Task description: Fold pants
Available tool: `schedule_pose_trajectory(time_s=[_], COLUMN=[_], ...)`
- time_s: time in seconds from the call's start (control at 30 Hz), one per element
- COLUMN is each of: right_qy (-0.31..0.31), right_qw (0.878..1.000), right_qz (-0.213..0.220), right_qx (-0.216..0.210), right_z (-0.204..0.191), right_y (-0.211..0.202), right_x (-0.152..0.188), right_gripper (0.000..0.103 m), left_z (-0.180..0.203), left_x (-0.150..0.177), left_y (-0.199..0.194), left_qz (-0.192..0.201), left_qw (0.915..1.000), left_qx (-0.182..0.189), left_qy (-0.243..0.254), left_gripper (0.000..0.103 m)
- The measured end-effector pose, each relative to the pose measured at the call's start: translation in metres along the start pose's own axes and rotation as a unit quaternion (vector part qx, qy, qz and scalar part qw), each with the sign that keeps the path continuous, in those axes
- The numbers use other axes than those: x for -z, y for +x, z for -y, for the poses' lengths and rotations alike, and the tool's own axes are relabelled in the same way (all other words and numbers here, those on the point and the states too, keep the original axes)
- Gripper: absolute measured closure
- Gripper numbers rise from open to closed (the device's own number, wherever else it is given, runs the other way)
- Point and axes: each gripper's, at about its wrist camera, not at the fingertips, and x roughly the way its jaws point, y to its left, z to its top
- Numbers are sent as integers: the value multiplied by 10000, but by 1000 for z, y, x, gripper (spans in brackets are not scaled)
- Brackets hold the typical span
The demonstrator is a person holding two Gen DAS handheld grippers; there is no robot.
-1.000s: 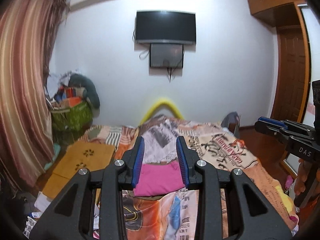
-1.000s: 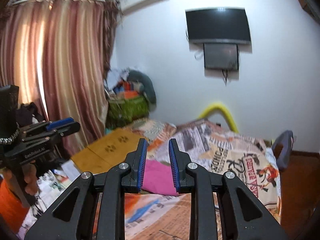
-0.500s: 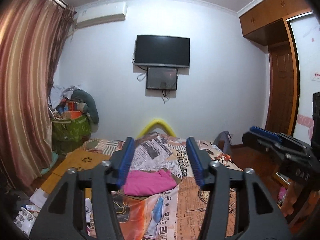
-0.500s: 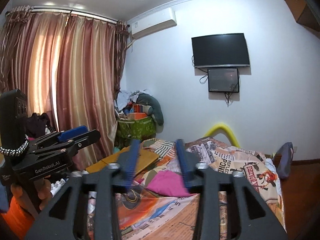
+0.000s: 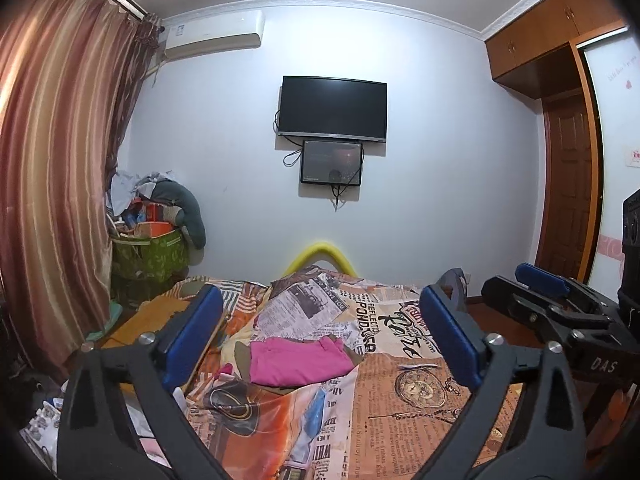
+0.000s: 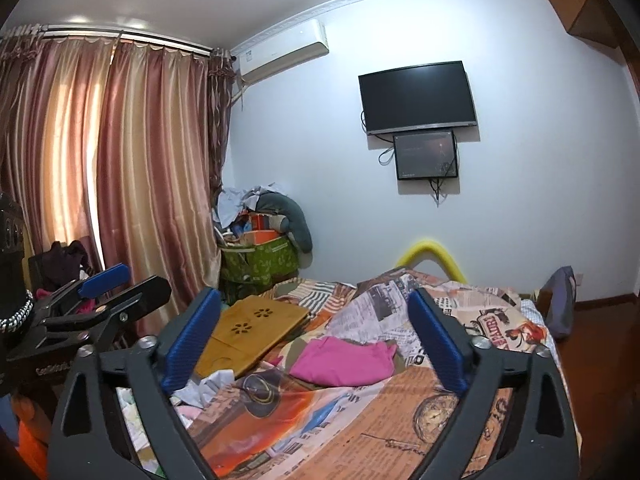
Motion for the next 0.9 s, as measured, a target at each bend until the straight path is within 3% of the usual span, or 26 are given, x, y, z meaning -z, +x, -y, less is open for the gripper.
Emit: schedule_pose_trajectory(time_s=[0.9], right_qy=[127], right_qw=[9996], right_qz=[-137], right_qx=[218], right_z=[5], right_y=[-8], right_x=[5], right_gripper=[1], left_z=[7], left_x=[10], left_y=[8], left_qz=[-112], left_qw=[9997], left_qx=[-99], left_qy=[194], left_gripper=[1])
